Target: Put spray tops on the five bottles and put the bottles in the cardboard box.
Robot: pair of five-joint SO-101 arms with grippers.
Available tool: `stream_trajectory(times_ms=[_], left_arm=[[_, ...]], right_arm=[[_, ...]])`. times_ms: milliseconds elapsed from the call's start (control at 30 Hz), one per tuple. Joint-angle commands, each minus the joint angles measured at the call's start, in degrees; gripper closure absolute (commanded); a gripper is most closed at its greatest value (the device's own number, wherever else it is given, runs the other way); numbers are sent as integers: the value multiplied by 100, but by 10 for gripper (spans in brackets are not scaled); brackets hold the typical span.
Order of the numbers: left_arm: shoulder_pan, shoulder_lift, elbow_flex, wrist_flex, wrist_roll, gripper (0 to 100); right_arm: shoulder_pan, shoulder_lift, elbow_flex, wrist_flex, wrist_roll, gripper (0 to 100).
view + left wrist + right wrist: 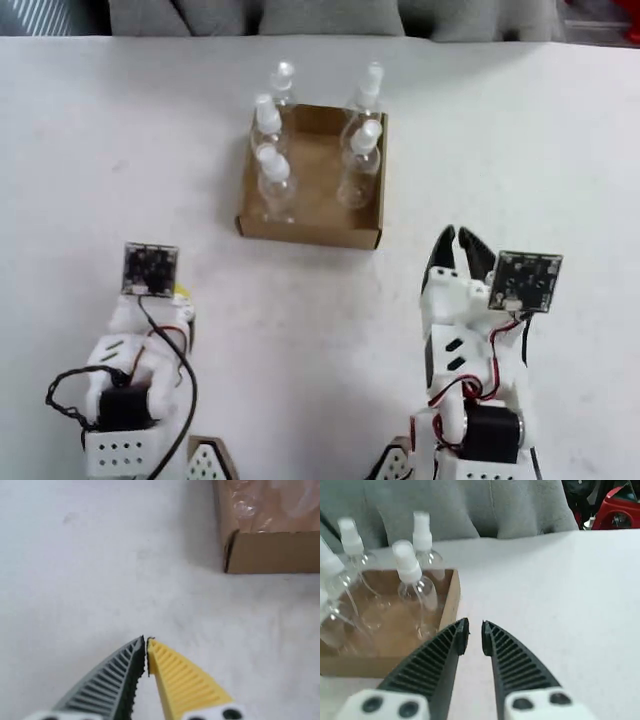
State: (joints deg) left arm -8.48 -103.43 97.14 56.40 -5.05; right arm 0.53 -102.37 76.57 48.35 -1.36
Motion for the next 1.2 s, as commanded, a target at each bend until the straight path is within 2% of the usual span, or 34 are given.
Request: stream_trajectory(times_ms=[0,100,200,333,467,633,833,1167], left_arm=[[-840,-31,-9,53,-44,976],[-1121,-31,-9,316,-44,976],[-1077,-40,-9,782,-44,976],[-760,-40,-9,862,-53,977],[-418,-31,-9,932,-765,977],[-418,-31,-9,1178,-1521,977],[-426,-57,-9,1697,-1618,976],[-426,-57,-9,1705,-1618,976]], right_arm=[[66,40,123,400,220,982],[31,40,396,611,-123,982],[22,40,791,629,-571,982],[22,40,1398,620,-1002,982],[57,40,1864,637,-1002,981],[57,48,2040,1015,-1002,981],[57,48,2040,1385,-993,981],[66,48,2031,1622,-993,981]])
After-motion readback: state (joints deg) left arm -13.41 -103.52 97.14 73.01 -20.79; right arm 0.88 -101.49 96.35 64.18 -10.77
